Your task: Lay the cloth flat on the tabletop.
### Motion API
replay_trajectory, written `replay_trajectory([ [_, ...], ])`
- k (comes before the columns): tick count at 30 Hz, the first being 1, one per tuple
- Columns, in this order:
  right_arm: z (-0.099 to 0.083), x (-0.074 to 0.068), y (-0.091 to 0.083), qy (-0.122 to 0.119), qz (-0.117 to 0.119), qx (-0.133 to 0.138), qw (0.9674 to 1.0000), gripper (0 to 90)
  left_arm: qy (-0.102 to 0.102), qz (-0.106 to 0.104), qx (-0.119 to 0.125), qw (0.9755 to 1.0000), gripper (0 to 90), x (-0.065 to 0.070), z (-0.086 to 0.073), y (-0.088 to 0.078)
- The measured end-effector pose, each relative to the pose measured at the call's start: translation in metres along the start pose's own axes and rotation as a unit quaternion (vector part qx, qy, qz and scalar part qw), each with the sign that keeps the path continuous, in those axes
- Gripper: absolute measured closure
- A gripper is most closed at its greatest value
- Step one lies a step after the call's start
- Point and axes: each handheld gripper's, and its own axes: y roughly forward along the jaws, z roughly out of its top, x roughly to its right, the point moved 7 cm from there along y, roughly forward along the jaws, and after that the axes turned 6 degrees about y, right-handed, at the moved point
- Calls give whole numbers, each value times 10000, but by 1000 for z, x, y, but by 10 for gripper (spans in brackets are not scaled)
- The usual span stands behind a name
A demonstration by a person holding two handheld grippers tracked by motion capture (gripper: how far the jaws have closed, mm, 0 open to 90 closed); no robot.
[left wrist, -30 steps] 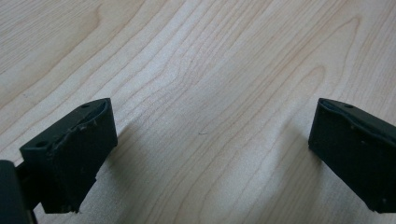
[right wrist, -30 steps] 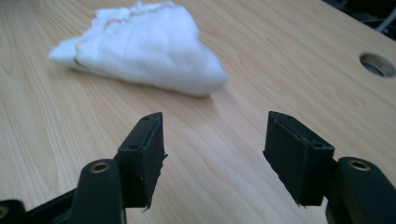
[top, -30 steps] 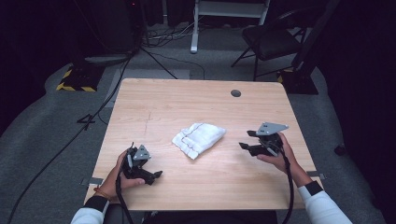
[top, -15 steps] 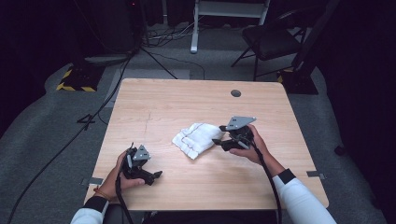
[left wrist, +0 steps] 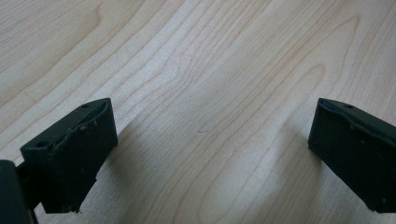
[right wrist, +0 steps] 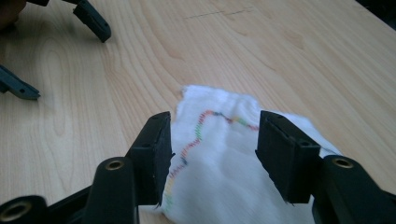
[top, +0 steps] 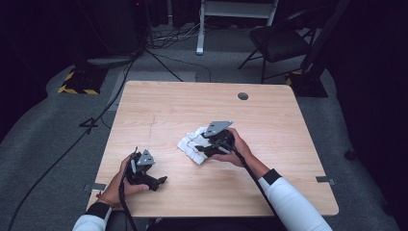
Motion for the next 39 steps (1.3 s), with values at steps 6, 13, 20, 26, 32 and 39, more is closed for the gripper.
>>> replay_trajectory([
  [6,4,-21,32,-121,82,-338,9993,512,3,22,-10,10000,16,0,0,0],
  [13,-7,-19,59,-99,-94,-753,9971,564,-22,15,-4,10000,17,0,0,0],
  [20,-13,-13,65,-36,-304,-872,9957,735,-23,15,-2,10000,17,1,0,0],
  [26,-9,-12,53,13,-203,-747,9970,848,-32,12,-3,10000,18,1,0,0],
  [32,-3,-7,28,149,-171,-444,9988,855,-36,15,-1,10000,18,1,0,0],
  [39,-4,-5,-1,205,-168,-167,9995,863,-44,42,-12,10000,17,1,0,0],
])
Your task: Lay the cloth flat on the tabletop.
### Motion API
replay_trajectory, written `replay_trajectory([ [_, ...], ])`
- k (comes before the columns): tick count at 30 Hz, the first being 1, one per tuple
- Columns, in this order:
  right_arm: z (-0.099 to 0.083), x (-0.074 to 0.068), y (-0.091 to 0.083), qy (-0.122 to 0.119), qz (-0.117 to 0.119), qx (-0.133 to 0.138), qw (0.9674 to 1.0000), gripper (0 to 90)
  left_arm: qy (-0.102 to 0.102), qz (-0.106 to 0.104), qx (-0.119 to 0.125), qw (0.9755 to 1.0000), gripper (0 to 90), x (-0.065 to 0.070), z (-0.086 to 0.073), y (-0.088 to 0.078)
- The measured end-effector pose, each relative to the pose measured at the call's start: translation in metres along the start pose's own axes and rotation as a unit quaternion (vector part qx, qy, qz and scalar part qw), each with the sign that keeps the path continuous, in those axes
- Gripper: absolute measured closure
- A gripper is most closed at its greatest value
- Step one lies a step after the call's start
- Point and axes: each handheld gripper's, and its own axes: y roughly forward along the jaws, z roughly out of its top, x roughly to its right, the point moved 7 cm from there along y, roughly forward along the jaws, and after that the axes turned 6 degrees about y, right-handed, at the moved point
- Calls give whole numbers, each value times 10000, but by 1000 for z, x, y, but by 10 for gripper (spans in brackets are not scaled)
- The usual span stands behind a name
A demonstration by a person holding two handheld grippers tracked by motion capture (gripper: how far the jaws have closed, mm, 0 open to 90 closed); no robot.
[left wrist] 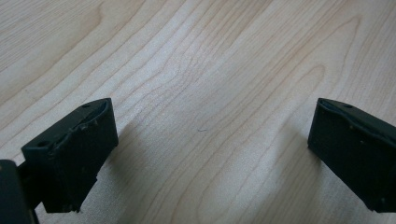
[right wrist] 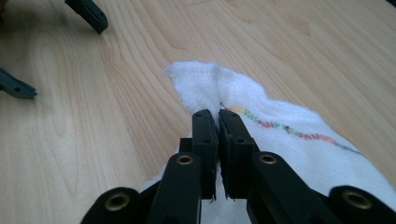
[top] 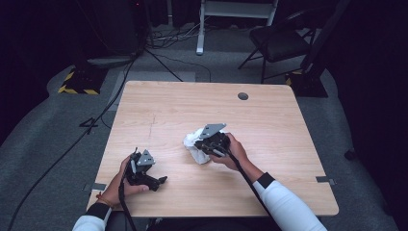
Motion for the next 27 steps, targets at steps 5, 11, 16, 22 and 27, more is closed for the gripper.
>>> replay_trajectory([
  [5,-12,10,-35,153,-65,237,9996,865,-10,-3,4,10000,17,1,2,1],
  [11,-41,22,-68,285,-223,304,9989,865,4,-5,4,10000,17,2,5,4],
  [16,-70,34,-92,484,-357,347,9976,865,32,-35,-2,10000,16,3,10,8],
  [22,-103,48,-113,709,-591,281,9953,865,128,-120,-40,9998,16,10,23,19],
  [27,-126,63,-119,951,-773,184,9923,864,273,-251,-123,9992,20,19,41,32],
])
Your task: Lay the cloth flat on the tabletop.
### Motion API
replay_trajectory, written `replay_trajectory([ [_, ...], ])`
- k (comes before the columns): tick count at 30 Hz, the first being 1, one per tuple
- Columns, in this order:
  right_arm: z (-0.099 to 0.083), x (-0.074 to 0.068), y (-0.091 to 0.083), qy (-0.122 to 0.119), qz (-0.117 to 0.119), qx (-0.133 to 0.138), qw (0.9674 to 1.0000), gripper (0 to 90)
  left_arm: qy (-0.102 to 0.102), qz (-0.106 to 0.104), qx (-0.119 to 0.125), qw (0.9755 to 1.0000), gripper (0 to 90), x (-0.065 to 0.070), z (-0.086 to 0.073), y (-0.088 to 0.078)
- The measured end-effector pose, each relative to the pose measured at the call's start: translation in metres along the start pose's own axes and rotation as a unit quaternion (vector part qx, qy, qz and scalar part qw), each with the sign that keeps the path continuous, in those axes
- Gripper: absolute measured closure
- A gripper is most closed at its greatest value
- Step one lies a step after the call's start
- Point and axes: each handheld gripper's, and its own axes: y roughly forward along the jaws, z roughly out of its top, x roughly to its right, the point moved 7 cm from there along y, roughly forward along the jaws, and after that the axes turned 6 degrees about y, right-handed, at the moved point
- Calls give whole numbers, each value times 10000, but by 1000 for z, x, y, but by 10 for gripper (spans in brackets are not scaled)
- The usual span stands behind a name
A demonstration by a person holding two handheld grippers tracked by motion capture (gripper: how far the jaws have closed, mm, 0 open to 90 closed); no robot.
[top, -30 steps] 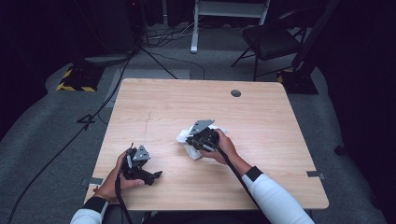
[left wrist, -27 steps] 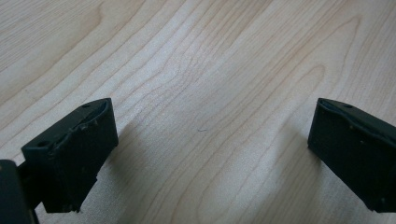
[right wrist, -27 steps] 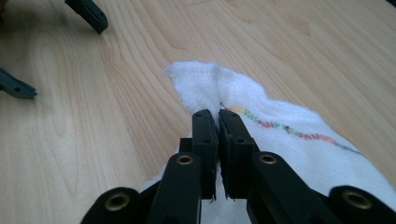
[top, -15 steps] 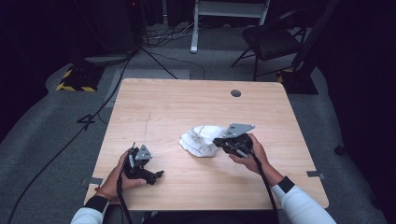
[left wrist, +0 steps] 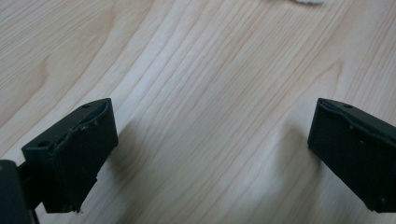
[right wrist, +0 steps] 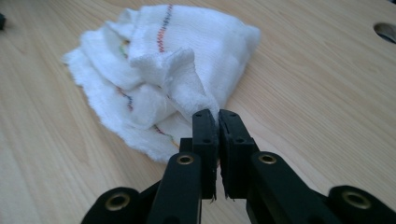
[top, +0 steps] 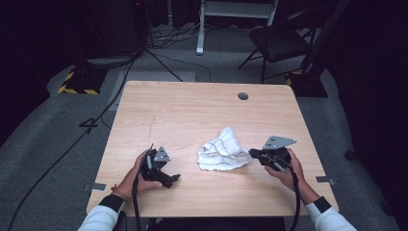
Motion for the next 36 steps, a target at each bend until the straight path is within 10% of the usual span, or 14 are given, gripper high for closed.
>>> replay_trajectory([
  [7,-21,24,1,255,-219,-192,9992,858,160,-150,-3,9998,202,14,32,17],
  [13,-31,32,4,276,-327,-316,9986,781,427,-328,319,9980,172,28,66,27],
  [28,-13,-1,0,-139,390,10,9991,383,713,-221,274,9968,453,25,102,57],
  [32,-11,-9,6,-322,218,-49,9992,424,858,-100,153,9961,597,22,100,57],
  [36,-16,-5,12,-408,-75,-205,9989,693,1032,-36,104,9946,754,17,97,50],
])
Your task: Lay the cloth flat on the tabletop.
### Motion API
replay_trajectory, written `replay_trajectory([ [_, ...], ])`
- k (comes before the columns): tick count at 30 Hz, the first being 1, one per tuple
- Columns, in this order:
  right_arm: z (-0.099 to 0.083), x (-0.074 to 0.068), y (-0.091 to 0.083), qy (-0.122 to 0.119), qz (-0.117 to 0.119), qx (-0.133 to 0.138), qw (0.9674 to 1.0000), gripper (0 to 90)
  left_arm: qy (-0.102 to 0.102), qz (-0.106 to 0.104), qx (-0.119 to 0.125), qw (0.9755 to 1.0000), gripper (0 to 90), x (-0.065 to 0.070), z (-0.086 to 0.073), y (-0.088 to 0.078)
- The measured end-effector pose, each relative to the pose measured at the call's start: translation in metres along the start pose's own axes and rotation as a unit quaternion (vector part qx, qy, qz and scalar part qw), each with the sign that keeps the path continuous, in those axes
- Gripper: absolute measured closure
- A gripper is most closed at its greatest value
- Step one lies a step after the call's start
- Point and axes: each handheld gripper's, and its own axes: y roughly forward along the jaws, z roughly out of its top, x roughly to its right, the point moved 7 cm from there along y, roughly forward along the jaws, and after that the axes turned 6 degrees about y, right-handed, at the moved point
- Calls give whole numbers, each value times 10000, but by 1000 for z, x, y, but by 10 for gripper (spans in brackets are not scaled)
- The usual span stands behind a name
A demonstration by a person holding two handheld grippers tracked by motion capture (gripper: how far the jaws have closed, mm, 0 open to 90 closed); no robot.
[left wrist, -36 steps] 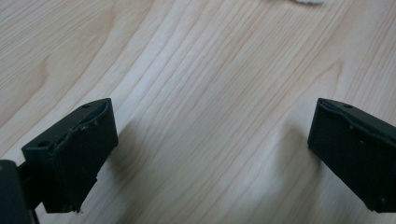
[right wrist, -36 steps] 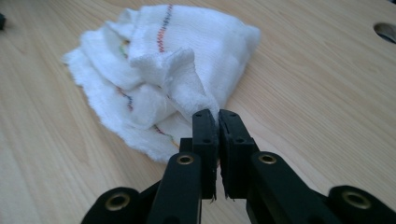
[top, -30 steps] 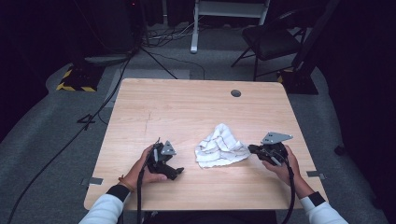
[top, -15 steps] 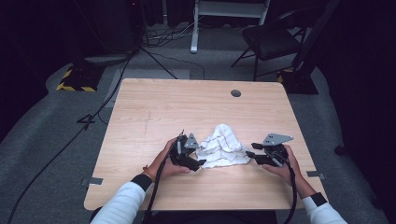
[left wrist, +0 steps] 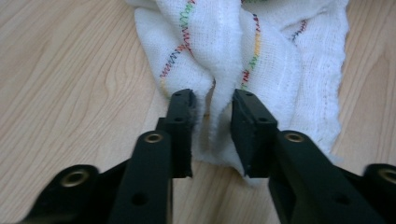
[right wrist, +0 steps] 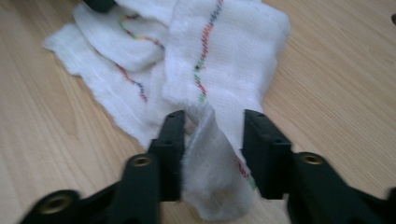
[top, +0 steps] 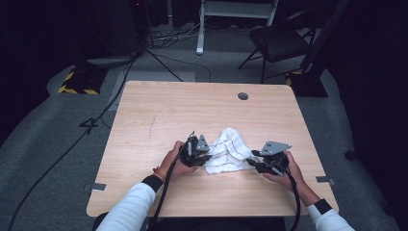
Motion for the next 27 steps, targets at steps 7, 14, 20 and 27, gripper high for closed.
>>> replay_trajectory([
  [7,0,26,-21,350,-363,384,9980,860,26,112,190,9998,894,-11,-3,-17],
  [14,2,40,-34,588,-578,602,9948,865,-147,-258,439,9986,718,-6,0,-19],
  [20,-5,49,-30,574,-759,402,9947,866,-269,-173,419,9986,449,-1,7,-9],
  [27,-14,63,-31,820,-914,321,9919,866,-58,-97,42,9999,701,-7,2,5],
])
